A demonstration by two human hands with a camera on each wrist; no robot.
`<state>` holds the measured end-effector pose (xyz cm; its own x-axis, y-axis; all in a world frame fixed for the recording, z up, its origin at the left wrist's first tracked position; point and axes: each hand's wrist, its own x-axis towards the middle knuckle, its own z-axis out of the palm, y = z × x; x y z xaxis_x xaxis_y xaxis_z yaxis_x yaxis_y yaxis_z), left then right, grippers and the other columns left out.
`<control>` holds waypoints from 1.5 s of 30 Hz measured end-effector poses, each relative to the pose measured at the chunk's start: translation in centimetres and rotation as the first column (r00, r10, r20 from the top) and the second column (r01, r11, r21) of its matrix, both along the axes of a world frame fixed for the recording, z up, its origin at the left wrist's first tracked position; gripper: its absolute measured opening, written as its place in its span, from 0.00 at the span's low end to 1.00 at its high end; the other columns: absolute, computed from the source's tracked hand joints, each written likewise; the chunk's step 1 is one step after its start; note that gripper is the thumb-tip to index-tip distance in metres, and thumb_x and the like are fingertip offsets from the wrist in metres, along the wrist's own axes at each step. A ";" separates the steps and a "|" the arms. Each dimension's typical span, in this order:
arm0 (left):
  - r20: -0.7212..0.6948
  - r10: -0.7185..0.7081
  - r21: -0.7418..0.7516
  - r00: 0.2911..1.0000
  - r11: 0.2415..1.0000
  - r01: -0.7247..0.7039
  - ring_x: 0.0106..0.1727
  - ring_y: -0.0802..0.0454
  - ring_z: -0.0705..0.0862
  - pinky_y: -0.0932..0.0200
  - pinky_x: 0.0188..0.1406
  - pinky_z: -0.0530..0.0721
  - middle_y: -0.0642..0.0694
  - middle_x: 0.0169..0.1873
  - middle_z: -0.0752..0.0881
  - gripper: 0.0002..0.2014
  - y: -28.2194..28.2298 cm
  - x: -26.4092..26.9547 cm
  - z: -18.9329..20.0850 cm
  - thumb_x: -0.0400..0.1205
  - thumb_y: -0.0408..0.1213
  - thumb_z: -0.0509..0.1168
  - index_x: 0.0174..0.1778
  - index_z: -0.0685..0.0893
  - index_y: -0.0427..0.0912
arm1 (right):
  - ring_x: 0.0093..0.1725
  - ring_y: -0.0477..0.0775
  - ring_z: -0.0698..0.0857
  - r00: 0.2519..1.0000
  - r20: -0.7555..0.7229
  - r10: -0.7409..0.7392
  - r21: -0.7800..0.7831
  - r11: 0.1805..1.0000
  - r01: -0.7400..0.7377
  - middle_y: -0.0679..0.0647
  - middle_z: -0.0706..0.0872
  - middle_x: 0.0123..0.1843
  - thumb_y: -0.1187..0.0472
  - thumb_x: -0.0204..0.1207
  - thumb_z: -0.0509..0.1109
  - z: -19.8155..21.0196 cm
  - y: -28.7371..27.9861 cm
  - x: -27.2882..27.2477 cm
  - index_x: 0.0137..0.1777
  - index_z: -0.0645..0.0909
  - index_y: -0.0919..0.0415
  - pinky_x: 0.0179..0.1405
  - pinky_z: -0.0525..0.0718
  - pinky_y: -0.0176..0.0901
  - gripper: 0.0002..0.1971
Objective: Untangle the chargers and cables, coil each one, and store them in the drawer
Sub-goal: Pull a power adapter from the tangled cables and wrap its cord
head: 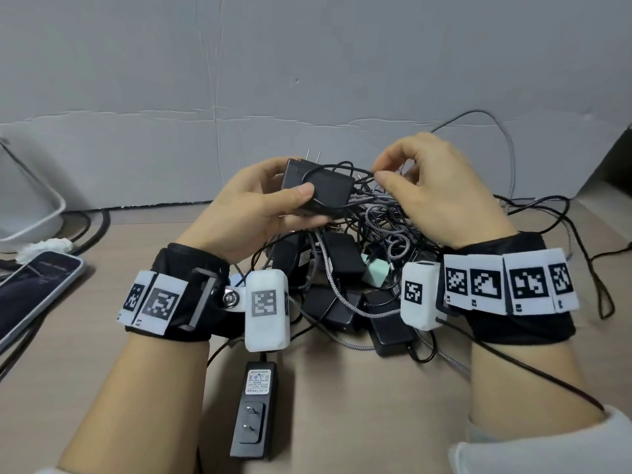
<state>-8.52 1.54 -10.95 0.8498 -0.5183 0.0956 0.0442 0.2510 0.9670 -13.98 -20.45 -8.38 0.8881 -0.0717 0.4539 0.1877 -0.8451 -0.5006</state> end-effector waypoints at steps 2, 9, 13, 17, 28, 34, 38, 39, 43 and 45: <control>0.008 -0.025 0.020 1.000 0.999 0.025 0.56 0.34 0.90 0.45 0.53 0.91 0.33 0.59 0.88 0.19 0.3 0.0 0.0 0.81 0.24 0.65 0.70 0.76 0.28 | 0.41 0.36 0.77 0.999 0.030 -0.042 0.011 0.999 0.042 0.37 0.79 0.44 0.58 0.82 0.70 -0.1 0.1 0.0 0.45 0.84 0.48 0.47 0.69 0.36 0.05; 0.063 -0.165 0.114 0.984 0.981 0.157 0.50 0.43 0.91 0.51 0.48 0.92 0.38 0.58 0.88 0.21 0.1 -0.3 0.1 0.81 0.26 0.64 0.71 0.78 0.28 | 0.42 0.46 0.83 0.979 0.170 -0.111 0.139 0.986 0.087 0.39 0.85 0.36 0.60 0.81 0.71 0.2 0.6 0.0 0.45 0.88 0.52 0.50 0.77 0.39 0.05; 0.055 -0.187 0.089 0.981 0.979 0.182 0.40 0.52 0.89 0.57 0.45 0.89 0.35 0.56 0.86 0.18 0.1 -0.2 -0.1 0.85 0.23 0.61 0.71 0.75 0.21 | 0.42 0.46 0.83 0.985 0.144 -0.098 0.147 0.986 0.077 0.40 0.85 0.37 0.61 0.81 0.72 -0.2 0.8 0.3 0.45 0.87 0.51 0.49 0.78 0.39 0.05; 0.012 -0.174 -0.103 0.985 0.979 0.175 0.49 0.47 0.87 0.59 0.47 0.85 0.33 0.56 0.85 0.21 -0.3 0.1 0.2 0.84 0.28 0.61 0.72 0.74 0.20 | 0.45 0.52 0.85 1.000 0.030 -0.003 0.094 0.996 0.000 0.44 0.88 0.39 0.66 0.80 0.69 -0.7 1.5 0.4 0.46 0.87 0.52 0.49 0.81 0.44 0.09; -0.416 0.109 -0.582 0.903 0.731 -0.356 0.65 0.42 0.86 0.59 0.50 0.90 0.30 0.66 0.85 0.11 -1.3 -1.1 0.5 0.84 0.29 0.69 0.58 0.83 0.25 | 0.69 0.61 0.80 0.945 -0.308 -0.110 -0.298 0.955 0.014 0.49 0.89 0.58 0.58 0.89 0.56 -1.3 3.8 -3.4 0.70 0.81 0.42 0.72 0.70 0.60 0.18; -0.232 0.319 -0.536 0.919 0.747 -0.394 0.54 0.43 0.91 0.57 0.51 0.88 0.31 0.58 0.87 0.14 -1.1 -2.7 0.8 0.85 0.26 0.68 0.64 0.79 0.24 | 0.69 0.59 0.82 0.952 -0.297 -0.068 -0.326 0.945 -0.034 0.53 0.88 0.66 0.57 0.89 0.61 1.5 4.5 -7.7 0.71 0.84 0.47 0.73 0.78 0.59 0.15; 0.059 0.347 -0.307 0.936 0.898 -0.314 0.57 0.44 0.91 0.52 0.58 0.88 0.34 0.61 0.86 0.20 -1.0 -4.3 1.0 0.83 0.27 0.71 0.70 0.76 0.30 | 0.41 0.44 0.87 0.968 -0.216 0.125 -0.266 0.947 -0.182 0.49 0.90 0.37 0.58 0.86 0.68 4.1 5.6 -9.2 0.56 0.91 0.53 0.46 0.82 0.36 0.10; 0.109 0.319 -0.255 0.942 0.925 -0.284 0.57 0.43 0.91 0.48 0.60 0.88 0.33 0.61 0.86 0.19 -1.0 -4.5 1.2 0.82 0.28 0.72 0.68 0.77 0.32 | 0.34 0.39 0.84 0.972 -0.172 0.160 -0.236 0.951 -0.198 0.47 0.88 0.32 0.58 0.84 0.69 4.7 5.8 -9.5 0.54 0.92 0.52 0.40 0.77 0.28 0.08; 0.191 0.131 -0.132 0.973 0.985 -0.107 0.58 0.38 0.89 0.41 0.65 0.86 0.31 0.61 0.87 0.23 -1.0 -5.0 1.3 0.76 0.29 0.77 0.67 0.81 0.33 | 0.33 0.44 0.85 0.978 0.015 0.209 -0.138 0.969 -0.205 0.51 0.89 0.31 0.60 0.82 0.71 6.4 5.7 -9.1 0.49 0.92 0.55 0.39 0.78 0.29 0.07; 0.207 0.051 -0.102 0.977 0.994 -0.030 0.60 0.38 0.89 0.45 0.63 0.87 0.31 0.61 0.88 0.19 -1.2 -5.0 1.1 0.80 0.26 0.72 0.68 0.81 0.30 | 0.35 0.46 0.87 0.979 0.078 0.190 -0.106 0.978 -0.182 0.51 0.89 0.32 0.61 0.82 0.72 6.8 5.0 -8.4 0.47 0.91 0.58 0.43 0.82 0.36 0.07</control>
